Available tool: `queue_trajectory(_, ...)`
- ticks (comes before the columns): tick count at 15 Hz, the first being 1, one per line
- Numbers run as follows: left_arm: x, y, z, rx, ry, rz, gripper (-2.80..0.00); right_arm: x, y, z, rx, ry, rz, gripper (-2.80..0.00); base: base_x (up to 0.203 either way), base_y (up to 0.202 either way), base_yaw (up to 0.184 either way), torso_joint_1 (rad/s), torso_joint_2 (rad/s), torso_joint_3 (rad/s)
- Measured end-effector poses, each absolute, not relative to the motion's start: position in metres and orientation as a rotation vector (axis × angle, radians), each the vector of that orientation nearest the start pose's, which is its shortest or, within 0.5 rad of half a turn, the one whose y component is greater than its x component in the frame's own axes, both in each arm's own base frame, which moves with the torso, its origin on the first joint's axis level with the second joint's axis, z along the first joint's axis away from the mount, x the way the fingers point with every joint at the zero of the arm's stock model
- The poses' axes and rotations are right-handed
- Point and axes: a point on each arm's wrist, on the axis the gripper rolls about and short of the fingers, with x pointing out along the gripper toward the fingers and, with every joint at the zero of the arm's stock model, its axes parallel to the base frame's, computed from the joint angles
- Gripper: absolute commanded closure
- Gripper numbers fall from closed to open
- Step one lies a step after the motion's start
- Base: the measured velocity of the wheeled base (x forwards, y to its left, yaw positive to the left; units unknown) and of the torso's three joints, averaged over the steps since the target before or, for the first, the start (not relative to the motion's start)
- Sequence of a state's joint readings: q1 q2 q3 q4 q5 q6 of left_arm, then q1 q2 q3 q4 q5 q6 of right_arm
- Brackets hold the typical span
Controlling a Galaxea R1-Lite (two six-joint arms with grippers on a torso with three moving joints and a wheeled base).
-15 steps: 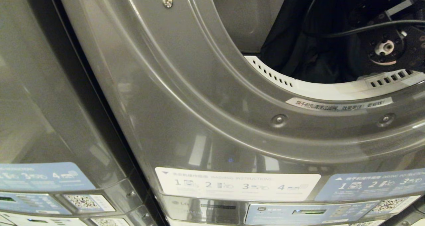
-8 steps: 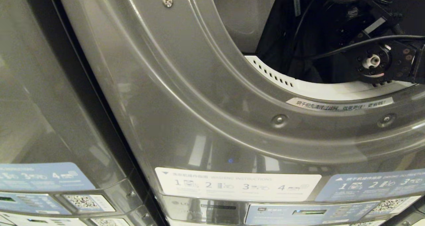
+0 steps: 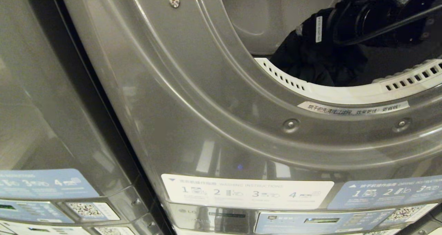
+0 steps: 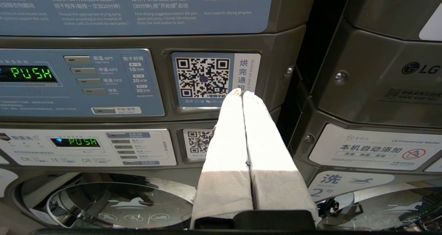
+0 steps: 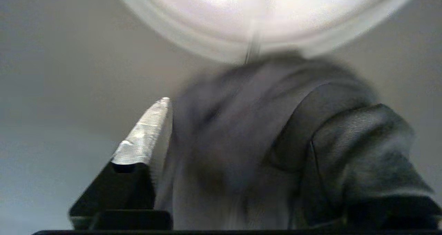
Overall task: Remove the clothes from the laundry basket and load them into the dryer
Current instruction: Put the clothes in the dryer
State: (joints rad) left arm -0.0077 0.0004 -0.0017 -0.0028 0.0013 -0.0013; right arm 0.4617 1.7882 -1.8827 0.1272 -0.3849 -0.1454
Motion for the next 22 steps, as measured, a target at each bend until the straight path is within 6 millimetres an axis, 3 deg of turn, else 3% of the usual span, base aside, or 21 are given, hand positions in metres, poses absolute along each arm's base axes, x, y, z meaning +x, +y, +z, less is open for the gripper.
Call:
queue_trajectory(4, -0.023, 0.000, 0.076, -0.001, -0.004, -0.006, 0.00, 0.272, 0.139, 0.386, -0.053, 0.132, 0.122, -2.80, 0.000, 0.000, 0.000, 0.000, 0.00, 0.000)
queue_trajectory(8, -0.023, 0.000, 0.076, -0.001, -0.004, -0.006, 0.00, 0.254, 0.143, 0.384, -0.153, 0.199, 0.164, -2.80, 0.000, 0.000, 0.000, 0.000, 0.00, 0.000)
queue_trajectory(12, -0.023, 0.000, 0.076, -0.001, -0.004, -0.006, 0.00, 0.243, 0.148, 0.391, -0.368, 0.148, 0.198, -2.80, 0.000, 0.000, 0.000, 0.000, 0.00, 0.000)
queue_trajectory(18, -0.023, 0.000, 0.076, -0.001, -0.004, -0.006, 0.00, 0.208, 0.137, 0.400, -0.421, 0.151, 0.166, -2.80, 0.000, 0.000, 0.000, 0.000, 0.00, 0.000)
queue_trajectory(22, -0.023, 0.000, 0.076, -0.001, -0.004, -0.006, 0.00, 0.182, 0.127, 0.402, -0.350, 0.099, 0.253, -2.80, 0.000, 0.000, 0.000, 0.000, 0.00, 0.000)
